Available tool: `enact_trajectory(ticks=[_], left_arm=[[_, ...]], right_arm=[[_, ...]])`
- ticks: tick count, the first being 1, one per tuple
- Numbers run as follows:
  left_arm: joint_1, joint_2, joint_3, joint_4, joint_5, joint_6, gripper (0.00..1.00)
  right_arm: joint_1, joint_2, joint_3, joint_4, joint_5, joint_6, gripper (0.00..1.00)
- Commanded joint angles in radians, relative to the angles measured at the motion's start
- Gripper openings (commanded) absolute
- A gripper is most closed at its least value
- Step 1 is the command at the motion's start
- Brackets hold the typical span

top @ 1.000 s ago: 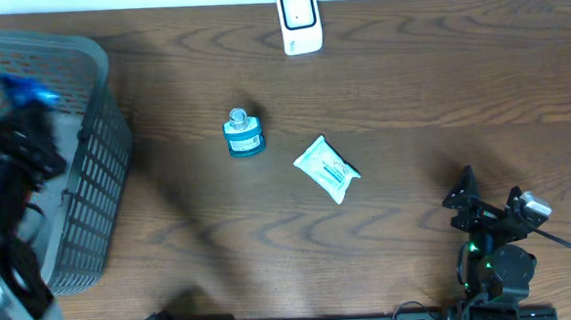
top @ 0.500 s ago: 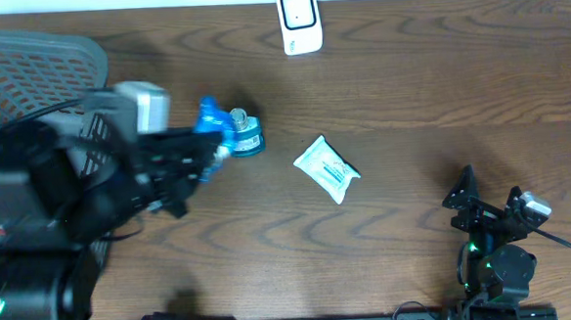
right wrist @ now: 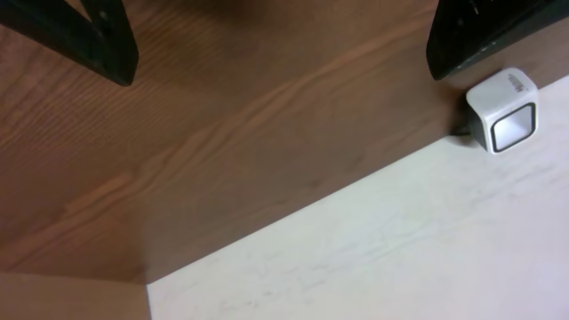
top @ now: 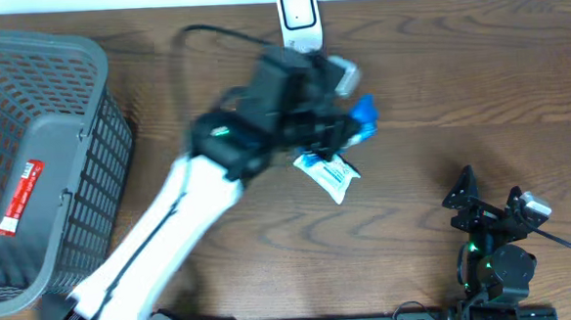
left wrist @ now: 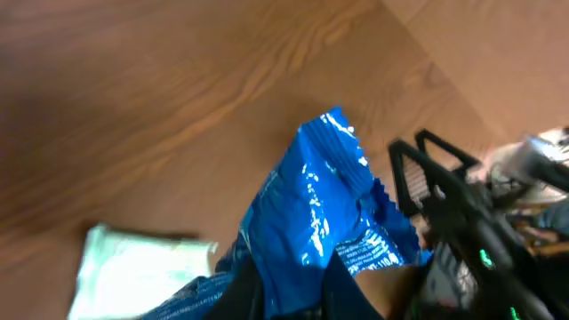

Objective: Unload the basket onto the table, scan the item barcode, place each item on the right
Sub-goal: 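Carry the Oreo pack with the left gripper toward the scanner, then lower the Oreo pack right of the tissue pack and open left gripper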

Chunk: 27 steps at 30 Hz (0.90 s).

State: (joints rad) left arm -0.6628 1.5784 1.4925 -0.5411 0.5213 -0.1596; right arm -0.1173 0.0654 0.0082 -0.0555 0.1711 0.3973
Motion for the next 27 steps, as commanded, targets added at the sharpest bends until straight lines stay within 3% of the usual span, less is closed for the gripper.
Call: enact_trajectory(ticks=[1,5,9,17,18,21,22,23,27], left_arm=[[-0.044,0.111,-0.003,0.138,-0.048,-0.204,0.07],[-0.061,0.256,-0.003,0.326,-0.049,-0.447,0.07],[-0.063,0.377,-0.003,0.414,-0.084,-0.667,0.07],[-0.063,0.511,-0.003,0.420,-0.127,-0.707,0.08],[-0.063,0.517,-0.003,0.419,-0.132,-0.706,0.12],[-0.063,0.520,-0.003,0.421,-0.148,-0.706,0.56],[-0.063,0.520,-0.003,0.428,-0.149,-0.706,0.82],[-0.063,0.520,-0.003,0.437,-0.148,-0.706,0.96],[-0.064,0.518,0.004,0.462,-0.137,-0.687,0.99]], right_arm=[[0.014,0.002,-0.003,-0.001,0.003,-0.013,0.99],[0.014,0.002,-0.003,-0.001,0.003,-0.013,0.99],[0.014,0.002,-0.003,-0.001,0.003,-0.013,0.99],[0.014,0.002,-0.003,-0.001,0.003,-0.013,0.99],[0.014,0.002,-0.003,-0.001,0.003,-0.013,0.99],[0.014,0.002,-0.003,-0.001,0.003,-0.013,0.99],[0.014,0.002,-0.003,-0.001,0.003,-0.013,0.99],[0.014,0.002,-0.003,-0.001,0.003,-0.013,0.99],[0.014,0.002,-0.003,-0.001,0.003,-0.013,0.99]])
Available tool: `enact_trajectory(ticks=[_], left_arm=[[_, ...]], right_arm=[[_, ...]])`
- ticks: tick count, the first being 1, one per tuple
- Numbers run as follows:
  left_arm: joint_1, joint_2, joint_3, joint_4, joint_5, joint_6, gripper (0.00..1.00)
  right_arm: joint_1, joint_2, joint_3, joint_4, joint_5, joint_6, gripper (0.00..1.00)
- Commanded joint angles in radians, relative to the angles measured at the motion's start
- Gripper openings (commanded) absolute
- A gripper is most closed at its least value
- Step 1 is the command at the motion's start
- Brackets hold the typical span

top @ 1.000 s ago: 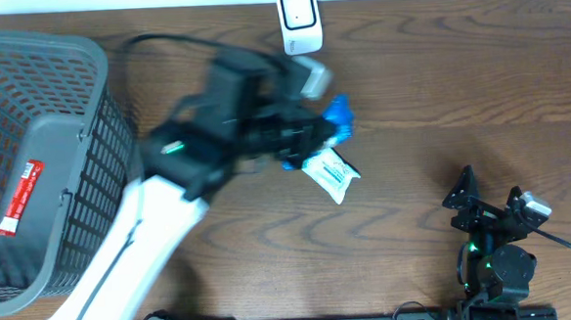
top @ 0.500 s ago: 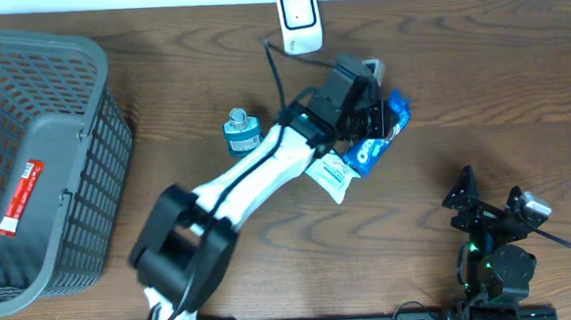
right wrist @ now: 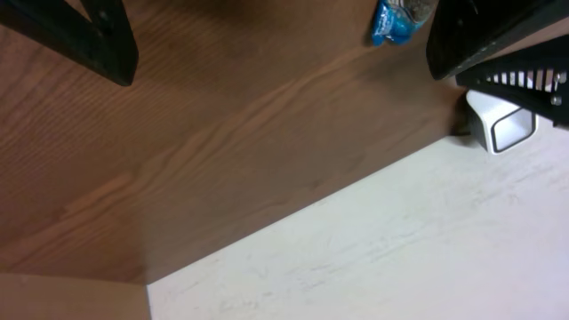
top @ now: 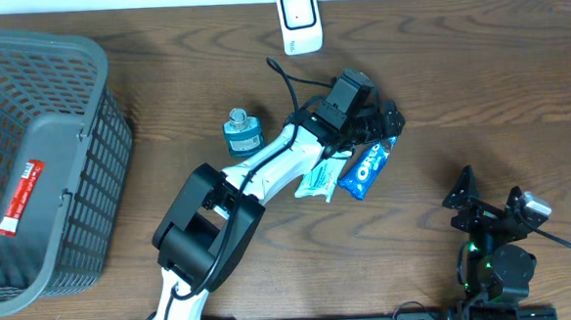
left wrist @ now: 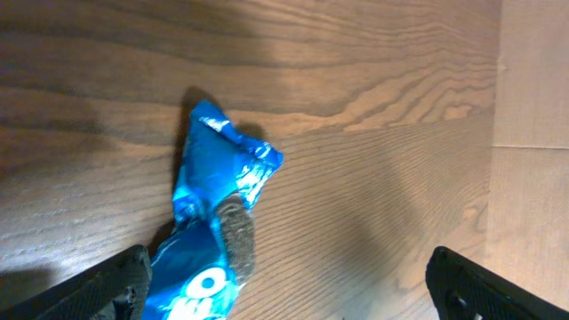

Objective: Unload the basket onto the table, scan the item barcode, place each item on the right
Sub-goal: 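Lower the Oreo pack right of the tissue pack and open left gripper, then move the left gripper back into the basket toward the red stick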

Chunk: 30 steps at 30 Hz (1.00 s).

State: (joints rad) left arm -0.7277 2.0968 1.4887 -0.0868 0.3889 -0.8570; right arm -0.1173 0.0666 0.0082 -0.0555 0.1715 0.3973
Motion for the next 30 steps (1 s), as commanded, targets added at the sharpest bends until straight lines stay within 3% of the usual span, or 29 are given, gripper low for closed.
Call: enact_trajectory(ticks=[1,8,13,20,24,30], left_arm=[[0.000,0.000,0.014,0.007,0.005,0.018,0.99],[0.004,-0.063,0.084,-0.001,0.048,0.187,1.00],[0.014,-0.203,0.119,-0.105,0.039,0.334,1.00],[0.077,-0.517,0.139,-0.411,-0.368,0.565,0.99],[0.198,-0.686,0.140,-0.537,-0.484,0.658,1.00],[0.562,-0.851,0.140,-0.705,-0.483,0.663,1.00]], right_arm=[[0.014,0.001,-0.003,-0.001,0.002,-0.013,0.99],[0.014,0.001,-0.003,-0.001,0.002,-0.013,0.99],[0.014,0.001,-0.003,-0.001,0.002,-0.013,0.99],[0.014,0.001,-0.003,-0.001,0.002,-0.013,0.99],[0.014,0.001,-0.003,-0.001,0.002,-0.013,0.99],[0.014,0.001,-0.003,-0.001,0.002,-0.013,0.99]])
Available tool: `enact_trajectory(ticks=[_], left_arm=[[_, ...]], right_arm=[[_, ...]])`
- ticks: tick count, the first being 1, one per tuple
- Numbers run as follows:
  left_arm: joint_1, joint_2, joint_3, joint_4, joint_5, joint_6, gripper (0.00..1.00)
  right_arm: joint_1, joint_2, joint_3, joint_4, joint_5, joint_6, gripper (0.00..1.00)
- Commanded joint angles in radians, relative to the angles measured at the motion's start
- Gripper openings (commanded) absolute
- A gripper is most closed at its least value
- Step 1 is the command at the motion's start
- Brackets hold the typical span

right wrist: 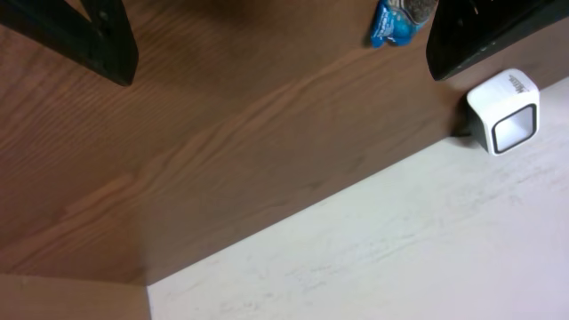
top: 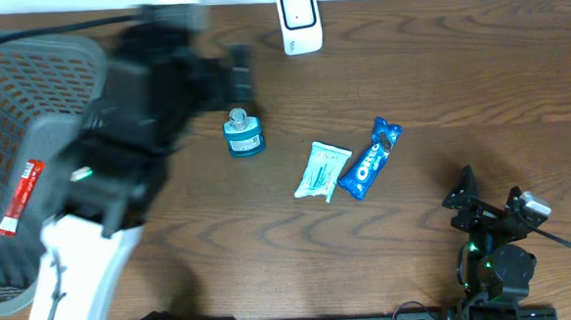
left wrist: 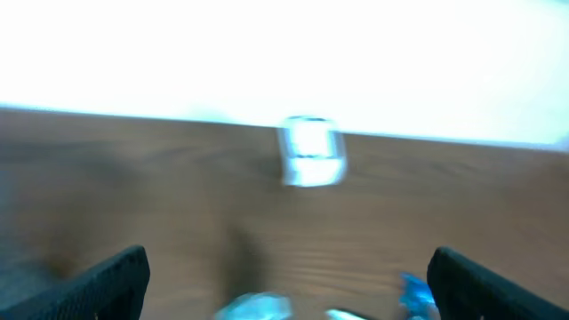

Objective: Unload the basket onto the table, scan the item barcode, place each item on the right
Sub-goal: 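Move the left gripper back into the basket toward the red stick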

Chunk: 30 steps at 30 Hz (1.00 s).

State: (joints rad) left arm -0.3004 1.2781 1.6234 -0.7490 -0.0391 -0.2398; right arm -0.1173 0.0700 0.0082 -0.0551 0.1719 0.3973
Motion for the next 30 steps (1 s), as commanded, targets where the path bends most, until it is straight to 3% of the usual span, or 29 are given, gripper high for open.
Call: enact_trajectory(ticks=[1,7,13,21,30], left_arm=[[0.207,-0.045,0.005,-0.074,-0.055,0.045,1.00],[0.533,-0.033,-0.011,-0.237,0.034,0.045,1.00],[0.756,0.042,-0.098,-0.212,0.055,0.046,1.00],[0.896,0.257,-0.103,-0.199,0.054,0.164,0.98],[0.933,0.529,-0.103,-0.207,0.054,0.381,0.98]], right_arm=[[0.014,-0.002,-0.003,-0.002,0.002,-0.013,0.99],[0.014,-0.002,-0.003,-0.002,0.002,-0.013,0.99],[0.014,-0.002,-0.003,-0.002,0.002,-0.013,0.99],[0.014,-0.002,-0.003,-0.002,0.002,-0.013,0.99],[0.014,-0.002,-0.003,-0.002,0.002,-0.013,0.99]])
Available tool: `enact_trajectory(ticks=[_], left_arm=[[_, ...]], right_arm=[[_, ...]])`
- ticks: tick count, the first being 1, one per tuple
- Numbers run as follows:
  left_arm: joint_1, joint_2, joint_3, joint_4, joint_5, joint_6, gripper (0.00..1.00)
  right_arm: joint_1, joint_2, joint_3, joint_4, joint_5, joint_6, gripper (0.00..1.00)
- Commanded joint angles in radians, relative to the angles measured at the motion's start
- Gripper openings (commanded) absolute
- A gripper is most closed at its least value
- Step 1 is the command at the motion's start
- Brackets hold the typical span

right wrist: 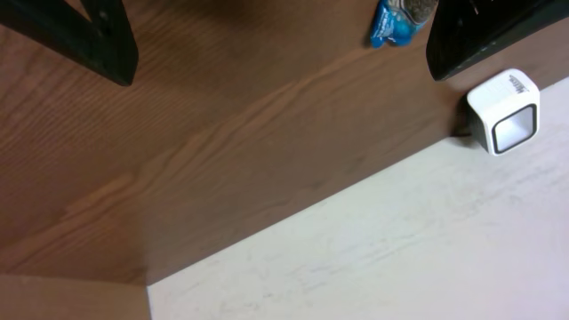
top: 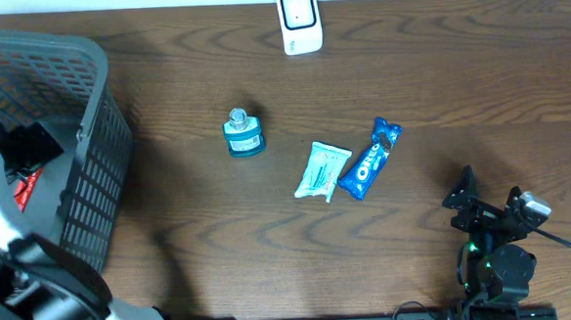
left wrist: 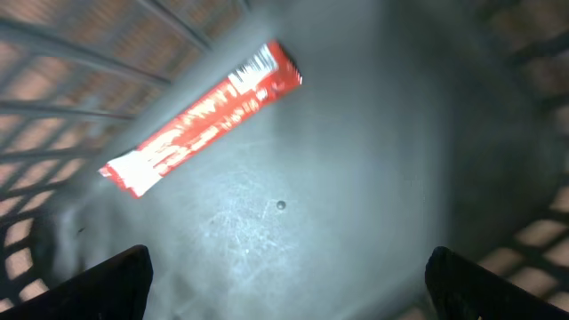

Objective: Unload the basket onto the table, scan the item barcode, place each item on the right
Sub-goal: 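Move the left gripper back into the basket toward the red stick, then grasp the red Nescafe stick with the left gripper and lift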

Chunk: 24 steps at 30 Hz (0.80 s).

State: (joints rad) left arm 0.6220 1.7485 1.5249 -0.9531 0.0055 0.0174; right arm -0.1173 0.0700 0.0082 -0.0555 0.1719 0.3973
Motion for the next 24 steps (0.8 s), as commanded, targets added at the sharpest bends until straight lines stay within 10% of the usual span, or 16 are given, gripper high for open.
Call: enact_trajectory(ticks=[1,24], left_arm=[[0.013,0.078,-0.005,0.002,0.010,0.143,0.98],[0.146,0.300,-0.005,0.189,0.026,0.349,0.98]], right_arm=[[0.014,-0.002,-0.003,-0.001,0.002,-0.013,0.99],[0.014,-0.002,-0.003,-0.001,0.002,-0.013,0.99]])
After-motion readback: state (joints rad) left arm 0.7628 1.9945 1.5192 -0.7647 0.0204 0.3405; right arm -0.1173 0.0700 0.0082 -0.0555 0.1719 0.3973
